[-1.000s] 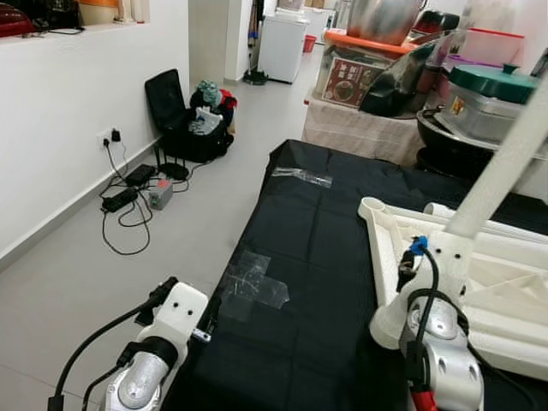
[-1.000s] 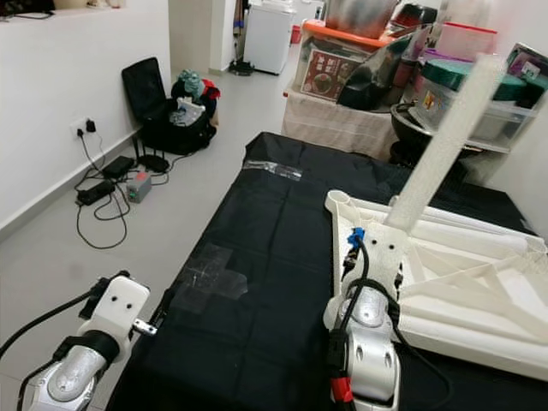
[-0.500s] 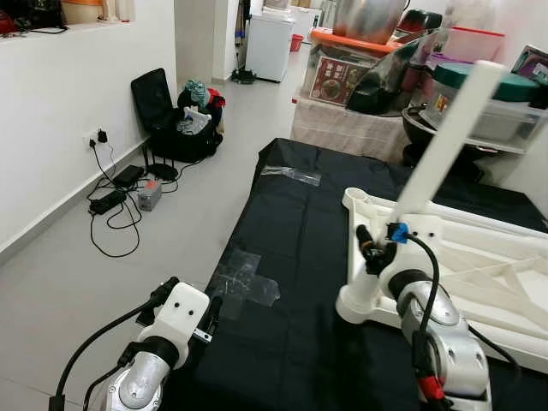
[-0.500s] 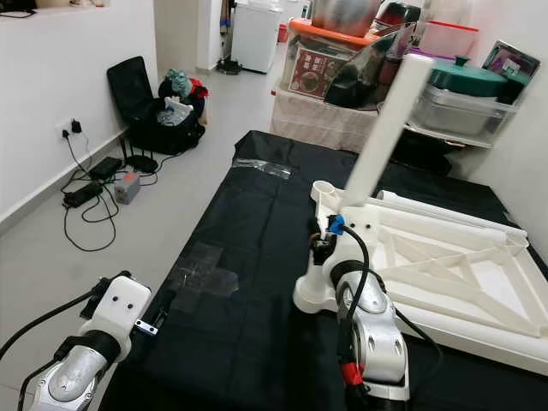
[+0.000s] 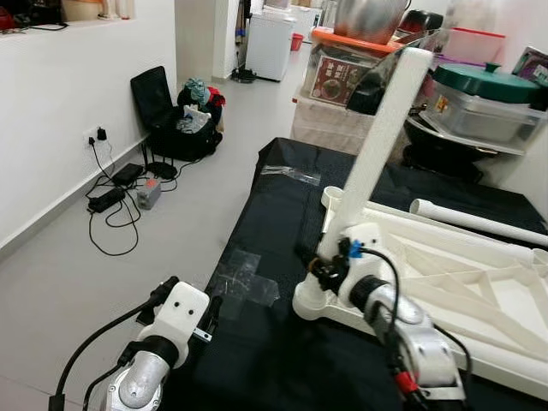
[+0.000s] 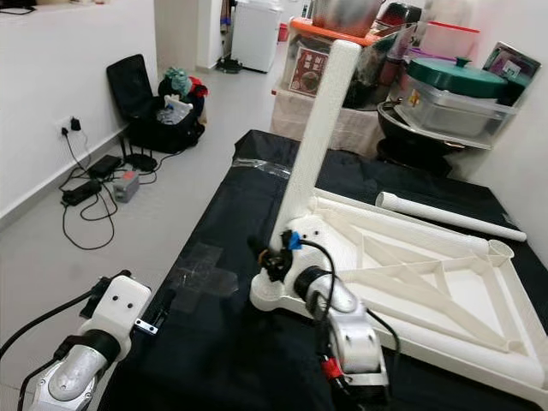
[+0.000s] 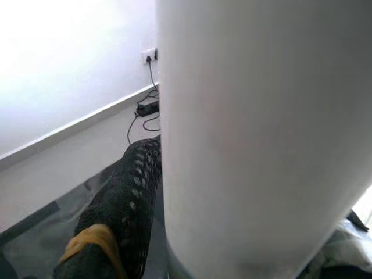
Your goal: Building children table
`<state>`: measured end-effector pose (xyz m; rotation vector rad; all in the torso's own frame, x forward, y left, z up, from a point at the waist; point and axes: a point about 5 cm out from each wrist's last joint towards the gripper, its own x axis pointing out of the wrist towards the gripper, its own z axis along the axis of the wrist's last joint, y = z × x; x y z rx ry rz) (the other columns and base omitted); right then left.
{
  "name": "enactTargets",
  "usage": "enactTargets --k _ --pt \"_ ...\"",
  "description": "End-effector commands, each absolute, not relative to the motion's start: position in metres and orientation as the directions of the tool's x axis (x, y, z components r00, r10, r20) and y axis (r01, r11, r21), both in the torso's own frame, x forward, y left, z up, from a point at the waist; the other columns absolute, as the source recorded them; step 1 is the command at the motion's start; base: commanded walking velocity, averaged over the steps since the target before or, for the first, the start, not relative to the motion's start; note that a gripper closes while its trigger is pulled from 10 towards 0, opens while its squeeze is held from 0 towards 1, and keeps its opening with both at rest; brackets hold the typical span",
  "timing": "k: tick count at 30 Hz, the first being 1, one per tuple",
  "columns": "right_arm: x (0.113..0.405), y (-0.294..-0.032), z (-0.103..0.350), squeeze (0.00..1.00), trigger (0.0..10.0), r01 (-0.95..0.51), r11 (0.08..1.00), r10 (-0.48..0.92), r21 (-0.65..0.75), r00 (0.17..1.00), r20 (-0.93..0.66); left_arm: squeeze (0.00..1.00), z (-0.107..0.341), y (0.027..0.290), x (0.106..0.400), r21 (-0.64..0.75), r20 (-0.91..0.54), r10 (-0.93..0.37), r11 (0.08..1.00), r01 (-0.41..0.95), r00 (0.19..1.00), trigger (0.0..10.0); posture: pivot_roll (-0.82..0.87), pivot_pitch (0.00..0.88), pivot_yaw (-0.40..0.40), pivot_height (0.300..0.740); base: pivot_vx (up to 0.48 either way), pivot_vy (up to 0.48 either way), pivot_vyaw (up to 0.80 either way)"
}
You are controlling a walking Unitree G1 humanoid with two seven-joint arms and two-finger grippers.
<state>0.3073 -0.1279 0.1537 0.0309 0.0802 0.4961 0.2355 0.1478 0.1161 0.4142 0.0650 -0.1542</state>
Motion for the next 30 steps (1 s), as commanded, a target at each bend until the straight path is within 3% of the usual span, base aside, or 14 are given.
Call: enactTargets --k 1,3,4,5,7,8,17,18,19,20,21,25,26,30 --pt "0.312 -0.119 0.153 0.0 9.5 -0.518 0.853 0.521 0.064 0.852 -0.05 0.0 0.114 0.145 0.234 0.399 -0.107 -0.141 0.901 0.172 0.984 10.0 0.14 0.0 -0.203 0.74 0.0 0.0 0.0" --pt "0.313 -0.118 0.154 0.0 9.5 -0.52 0.852 0.523 0.062 0.851 -0.043 0.0 0.114 0.145 0.234 0.399 -0.106 -0.14 0.901 0.171 0.984 10.0 0.14 0.0 -0.203 0.74 0.0 0.0 0.0" --pt "0.315 -0.119 0.158 0.0 8.4 -0.523 0.85 0.525 0.06 0.85 -0.028 0.0 0.114 0.145 0.234 0.399 -0.105 -0.138 0.901 0.169 0.985 10.0 0.14 0.0 -0.205 0.74 0.0 0.0 0.0" --pt "0.315 -0.119 0.158 0.0 8.4 -0.523 0.85 0.525 0.06 0.85 -0.028 0.0 0.114 0.145 0.234 0.399 -0.105 -0.138 0.901 0.169 0.985 10.0 0.14 0.0 -0.205 0.74 0.0 0.0 0.0" --pt "0.316 -0.122 0.167 0.0 9.1 -0.538 0.841 0.539 0.051 0.842 0.004 0.0 0.114 0.145 0.234 0.399 -0.104 -0.137 0.902 0.167 0.985 10.0 0.14 0.0 -0.206 0.74 0.0 0.0 0.0" --pt "0.316 -0.124 0.17 0.0 10.0 -0.544 0.838 0.544 0.046 0.839 0.016 0.0 0.114 0.145 0.234 0.399 -0.104 -0.137 0.902 0.167 0.985 10.0 0.14 0.0 -0.205 0.74 0.0 0.0 0.0" --pt "0.316 -0.132 0.18 0.0 9.8 -0.526 0.85 0.523 0.029 0.849 0.068 0.0 0.114 0.145 0.234 0.397 -0.104 -0.138 0.902 0.168 0.985 10.0 0.13 0.0 -0.202 0.74 0.0 0.0 0.0" --pt "0.316 -0.135 0.183 0.0 9.1 -0.516 0.856 0.512 0.026 0.854 0.087 0.0 0.114 0.145 0.235 0.396 -0.104 -0.139 0.902 0.169 0.985 10.0 0.13 0.0 -0.198 0.74 0.0 0.0 0.0" --pt "0.315 -0.135 0.183 0.0 6.0 -0.514 0.858 0.509 0.026 0.855 0.099 0.0 0.114 0.145 0.235 0.396 -0.104 -0.14 0.902 0.17 0.985 10.0 0.13 0.0 -0.197 0.74 0.0 0.0 0.0" --pt "0.314 -0.136 0.183 0.0 5.2 -0.513 0.858 0.507 0.026 0.855 0.109 0.0 0.114 0.145 0.235 0.396 -0.104 -0.141 0.902 0.171 0.984 10.0 0.13 0.0 -0.197 0.74 0.0 0.0 0.0" --pt "0.315 -0.136 0.183 0.0 2.7 -0.504 0.863 0.498 0.027 0.859 0.116 0.0 0.113 0.145 0.235 0.396 -0.105 -0.142 0.902 0.172 0.984 10.0 0.13 0.0 -0.197 0.74 0.0 0.0 0.0" --pt "0.315 -0.137 0.182 0.0 2.7 -0.498 0.867 0.491 0.028 0.862 0.121 0.0 0.113 0.145 0.235 0.396 -0.105 -0.142 0.902 0.173 0.984 10.0 0.13 0.0 -0.197 0.74 0.0 0.0 0.0" --pt "0.317 -0.139 0.183 0.0 0.0 -0.482 0.876 0.475 0.032 0.87 0.13 0.0 0.113 0.145 0.236 0.396 -0.105 -0.142 0.902 0.173 0.984 10.0 0.13 0.0 -0.194 0.74 0.0 0.0 0.0" --pt "0.323 -0.146 0.183 0.0 0.0 -0.361 0.933 0.357 0.013 0.928 0.106 0.0 0.112 0.146 0.236 0.397 -0.107 -0.14 0.902 0.172 0.984 10.0 0.13 0.0 -0.196 0.74 0.0 0.0 0.0"
